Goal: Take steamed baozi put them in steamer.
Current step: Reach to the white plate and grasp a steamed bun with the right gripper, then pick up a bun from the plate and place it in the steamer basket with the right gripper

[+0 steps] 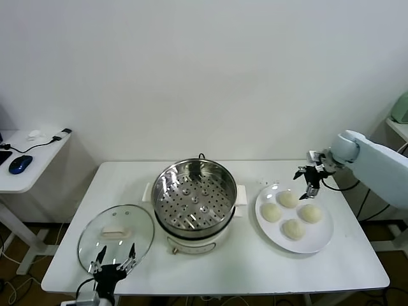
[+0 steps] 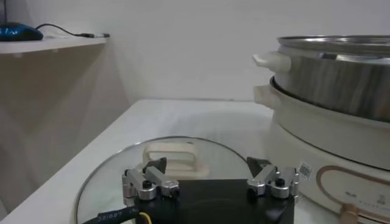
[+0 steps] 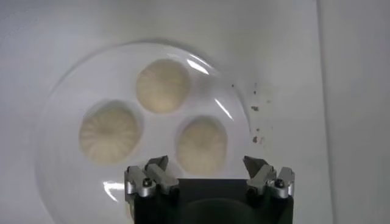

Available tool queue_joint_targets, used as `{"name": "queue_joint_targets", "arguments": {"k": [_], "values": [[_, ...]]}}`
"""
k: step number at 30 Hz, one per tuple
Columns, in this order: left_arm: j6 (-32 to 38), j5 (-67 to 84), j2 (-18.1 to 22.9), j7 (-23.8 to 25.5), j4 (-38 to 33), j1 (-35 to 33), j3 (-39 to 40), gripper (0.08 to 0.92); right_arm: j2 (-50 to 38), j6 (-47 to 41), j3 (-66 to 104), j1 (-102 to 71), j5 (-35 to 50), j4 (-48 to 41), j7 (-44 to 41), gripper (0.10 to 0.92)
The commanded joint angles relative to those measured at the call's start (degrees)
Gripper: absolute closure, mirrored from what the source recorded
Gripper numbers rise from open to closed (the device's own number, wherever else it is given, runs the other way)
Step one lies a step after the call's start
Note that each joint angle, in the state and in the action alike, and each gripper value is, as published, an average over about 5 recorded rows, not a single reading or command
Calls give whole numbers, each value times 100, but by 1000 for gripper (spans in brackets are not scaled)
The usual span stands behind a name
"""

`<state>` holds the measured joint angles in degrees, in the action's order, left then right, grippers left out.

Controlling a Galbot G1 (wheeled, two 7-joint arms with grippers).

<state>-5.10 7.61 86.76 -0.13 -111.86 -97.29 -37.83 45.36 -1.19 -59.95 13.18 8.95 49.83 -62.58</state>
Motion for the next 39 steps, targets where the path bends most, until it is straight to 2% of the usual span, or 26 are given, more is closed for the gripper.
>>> {"name": "queue_joint_targets", "arguments": {"k": [1,10,20,39], "values": [[14,-18,30,6,-5,-14,19,177,735,5,15,-348,-239,-990,-8,203],[50,-39,44,7,13,-58,29,177,1005,36,538,-750,-573,-1480,138,203],[67,-36,30,-13,41,-61,12,177,1207,8,663,-745,-538,-1739,163,204],[8,-89,91,-27,-100,-124,40,177,1017,43,-29,-34,-122,-1287,-191,375]]}}
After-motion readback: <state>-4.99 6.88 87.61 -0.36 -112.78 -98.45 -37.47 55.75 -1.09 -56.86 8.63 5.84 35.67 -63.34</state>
